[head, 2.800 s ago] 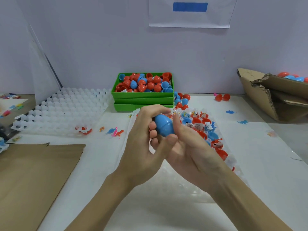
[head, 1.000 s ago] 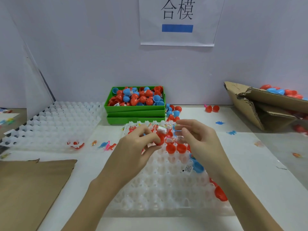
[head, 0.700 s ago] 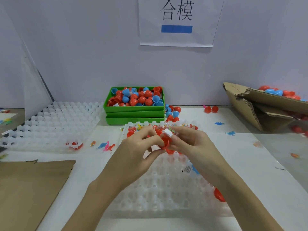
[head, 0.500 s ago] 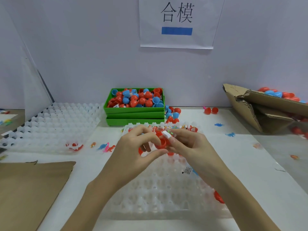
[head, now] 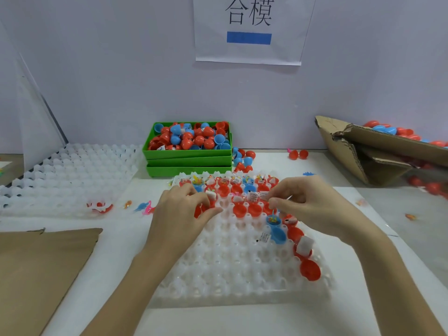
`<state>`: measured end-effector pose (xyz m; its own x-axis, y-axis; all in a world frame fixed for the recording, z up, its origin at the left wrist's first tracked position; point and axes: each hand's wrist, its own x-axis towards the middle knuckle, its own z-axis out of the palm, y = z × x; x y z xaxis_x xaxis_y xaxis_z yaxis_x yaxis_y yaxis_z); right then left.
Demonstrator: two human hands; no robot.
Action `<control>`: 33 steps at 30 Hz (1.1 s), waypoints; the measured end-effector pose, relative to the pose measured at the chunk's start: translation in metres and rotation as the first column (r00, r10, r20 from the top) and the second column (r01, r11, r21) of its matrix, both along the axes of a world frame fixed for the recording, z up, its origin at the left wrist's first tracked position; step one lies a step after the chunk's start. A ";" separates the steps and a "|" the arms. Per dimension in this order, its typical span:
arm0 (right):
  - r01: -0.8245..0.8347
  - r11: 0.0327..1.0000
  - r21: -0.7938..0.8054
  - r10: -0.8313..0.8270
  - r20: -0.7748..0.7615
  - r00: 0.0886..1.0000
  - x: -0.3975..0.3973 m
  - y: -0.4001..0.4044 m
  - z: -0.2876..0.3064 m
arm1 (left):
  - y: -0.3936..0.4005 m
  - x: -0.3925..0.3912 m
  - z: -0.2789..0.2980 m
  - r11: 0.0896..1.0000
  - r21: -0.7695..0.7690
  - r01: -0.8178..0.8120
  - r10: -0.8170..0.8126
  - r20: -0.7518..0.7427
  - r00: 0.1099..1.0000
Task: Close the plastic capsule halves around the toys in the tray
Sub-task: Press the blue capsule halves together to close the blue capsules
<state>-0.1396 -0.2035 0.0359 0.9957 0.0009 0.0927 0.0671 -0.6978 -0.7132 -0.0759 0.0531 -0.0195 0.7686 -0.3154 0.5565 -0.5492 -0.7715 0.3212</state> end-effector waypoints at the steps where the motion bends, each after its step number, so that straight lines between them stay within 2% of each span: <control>1: 0.005 0.999 -0.044 -0.005 -0.008 1.000 0.000 -0.002 0.000 | 0.000 0.000 -0.001 1.000 0.001 0.009 -0.009 -0.016 1.000; 7: -0.089 0.969 -0.232 0.056 -0.148 0.987 -0.002 -0.003 -0.003 | -0.001 0.001 -0.001 0.999 -0.042 0.023 -0.024 -0.037 0.999; 12: 0.054 0.950 -0.308 -0.066 -0.028 0.997 0.000 -0.006 -0.002 | -0.004 -0.004 0.005 0.997 -0.059 0.043 -0.043 -0.004 0.999; 18: 0.080 0.938 -0.338 -0.108 -0.064 0.992 -0.003 -0.013 -0.001 | -0.008 -0.012 0.008 0.992 -0.039 0.122 -0.123 -0.032 0.992; 22: 0.066 0.951 -0.303 -0.096 -0.082 0.992 -0.007 -0.018 0.004 | -0.023 -0.029 0.011 0.936 -0.154 0.318 -0.333 -0.090 0.938; 24: 0.024 0.949 -0.313 -0.061 -0.109 0.992 -0.008 -0.018 0.004 | -0.038 -0.042 0.009 0.919 -0.144 0.366 -0.384 -0.124 0.915; 28: -0.065 0.942 -0.330 0.016 -0.151 0.988 -0.013 -0.014 0.003 | -0.058 -0.057 -0.006 0.951 -0.017 0.307 -0.306 -0.163 0.938; 33: -0.166 0.915 -0.367 0.092 -0.211 0.973 -0.014 -0.005 -0.001 | -0.062 -0.060 -0.013 0.958 -0.164 0.237 -0.272 -0.243 0.931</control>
<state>-0.1533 -0.2084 0.0353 0.9836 0.1287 -0.1266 0.0674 -0.9124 -0.4038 -0.1355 -0.0085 -0.0323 0.7953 -0.4582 0.3969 -0.6049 -0.5587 0.5674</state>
